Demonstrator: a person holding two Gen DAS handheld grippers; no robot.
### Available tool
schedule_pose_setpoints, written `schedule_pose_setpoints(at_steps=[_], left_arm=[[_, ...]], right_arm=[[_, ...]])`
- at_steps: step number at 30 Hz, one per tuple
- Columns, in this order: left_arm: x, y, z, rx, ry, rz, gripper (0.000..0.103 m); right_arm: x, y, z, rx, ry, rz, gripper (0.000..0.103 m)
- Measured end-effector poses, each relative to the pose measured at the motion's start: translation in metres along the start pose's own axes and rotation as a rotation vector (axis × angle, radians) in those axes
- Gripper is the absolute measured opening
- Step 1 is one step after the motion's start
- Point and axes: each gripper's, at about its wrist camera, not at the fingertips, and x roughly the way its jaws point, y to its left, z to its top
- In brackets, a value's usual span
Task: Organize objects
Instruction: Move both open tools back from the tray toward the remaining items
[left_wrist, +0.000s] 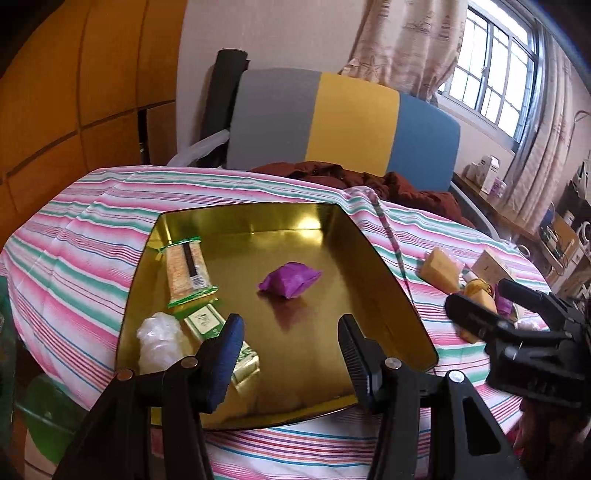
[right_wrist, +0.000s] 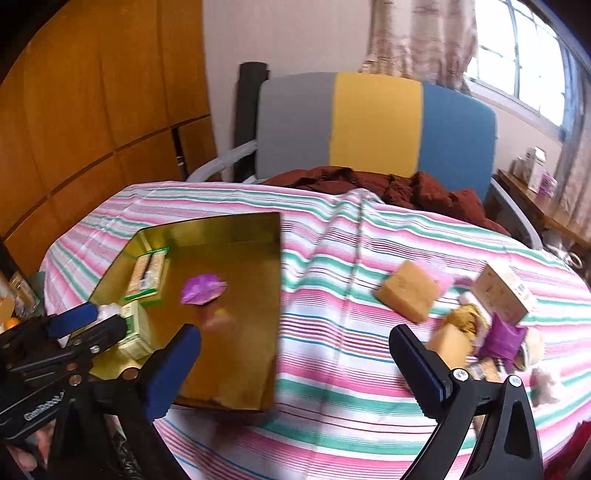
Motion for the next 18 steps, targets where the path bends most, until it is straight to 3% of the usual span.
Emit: schedule_pose_setpoints(at_steps=[7, 18], left_arm=[[0.000, -0.016, 0.003, 0.053, -0.005, -0.041, 0.054], [0.004, -0.070, 0.012, 0.189, 0.014, -0.182, 0.054]], right_arm=[[-0.003, -0.058, -0.003, 0.089, 0.021, -0.096, 0.103], [-0.021, -0.182, 0.004, 0.267, 0.045, -0.243, 0.103]])
